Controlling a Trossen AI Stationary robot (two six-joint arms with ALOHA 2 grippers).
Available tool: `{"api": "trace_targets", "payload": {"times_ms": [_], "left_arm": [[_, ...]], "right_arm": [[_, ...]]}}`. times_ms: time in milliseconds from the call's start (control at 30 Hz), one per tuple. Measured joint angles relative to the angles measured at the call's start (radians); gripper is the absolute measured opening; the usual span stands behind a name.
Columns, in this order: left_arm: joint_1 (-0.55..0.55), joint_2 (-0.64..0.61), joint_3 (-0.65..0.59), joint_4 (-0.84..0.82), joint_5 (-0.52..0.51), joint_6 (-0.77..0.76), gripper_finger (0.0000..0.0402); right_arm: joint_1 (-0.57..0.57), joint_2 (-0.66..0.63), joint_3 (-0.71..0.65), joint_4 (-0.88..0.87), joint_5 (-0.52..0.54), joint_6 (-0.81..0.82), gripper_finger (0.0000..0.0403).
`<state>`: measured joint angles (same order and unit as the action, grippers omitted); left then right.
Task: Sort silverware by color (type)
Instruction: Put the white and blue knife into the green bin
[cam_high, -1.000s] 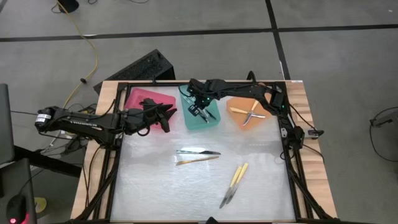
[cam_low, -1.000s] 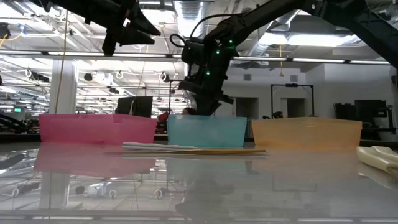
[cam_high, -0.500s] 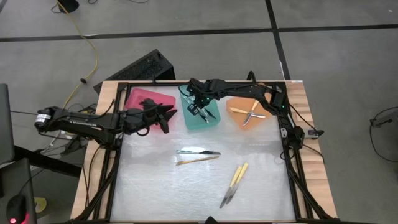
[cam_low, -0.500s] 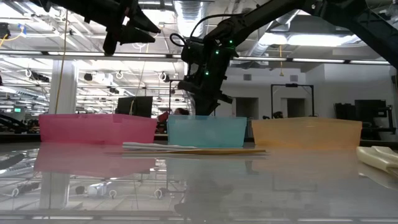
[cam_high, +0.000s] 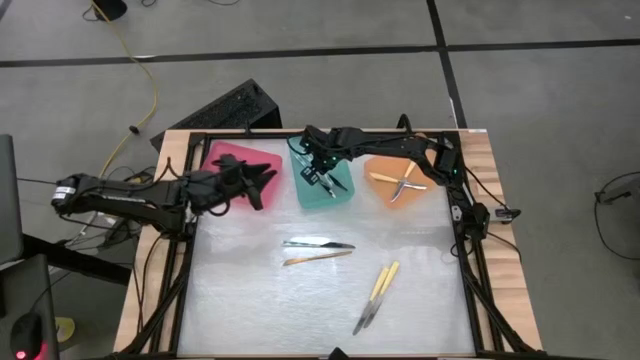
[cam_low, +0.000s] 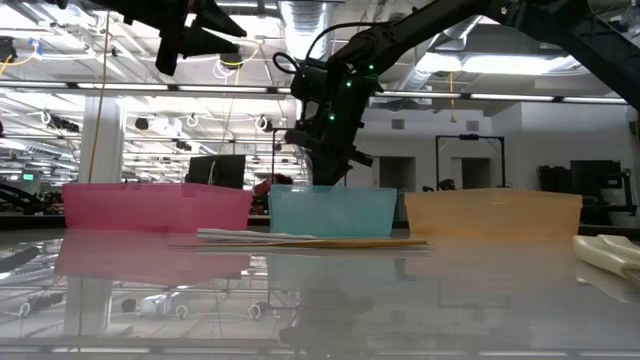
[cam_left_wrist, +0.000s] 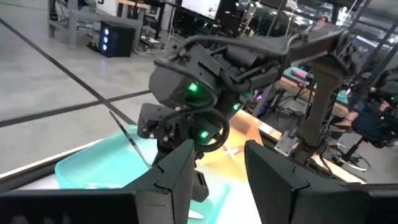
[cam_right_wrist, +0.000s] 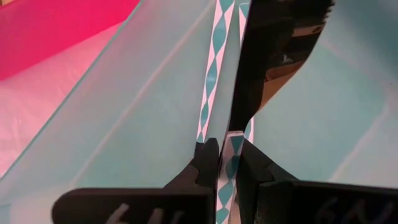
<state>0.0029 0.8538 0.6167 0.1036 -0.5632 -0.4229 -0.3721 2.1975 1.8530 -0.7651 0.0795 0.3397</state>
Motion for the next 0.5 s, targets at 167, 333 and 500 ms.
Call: {"api": "trace_targets", "payload": {"times_ms": [167,333,500], "left_arm": [[0.0,-0.027,0.0,-0.02,0.0,0.0,0.0126],[0.0,-0.039,0.0,-0.048,-0.002,0.0,0.0126],[0.0,-0.039,0.0,-0.07,-0.002,0.0,0.0126]], "right_arm": [[0.002,0.0,0.0,0.02,0.0,0.013,0.0039],[0.005,0.0,0.0,0.041,0.0,0.019,0.0052],[0.014,-0.002,-0.029,0.059,0.0,0.019,0.006]]}}
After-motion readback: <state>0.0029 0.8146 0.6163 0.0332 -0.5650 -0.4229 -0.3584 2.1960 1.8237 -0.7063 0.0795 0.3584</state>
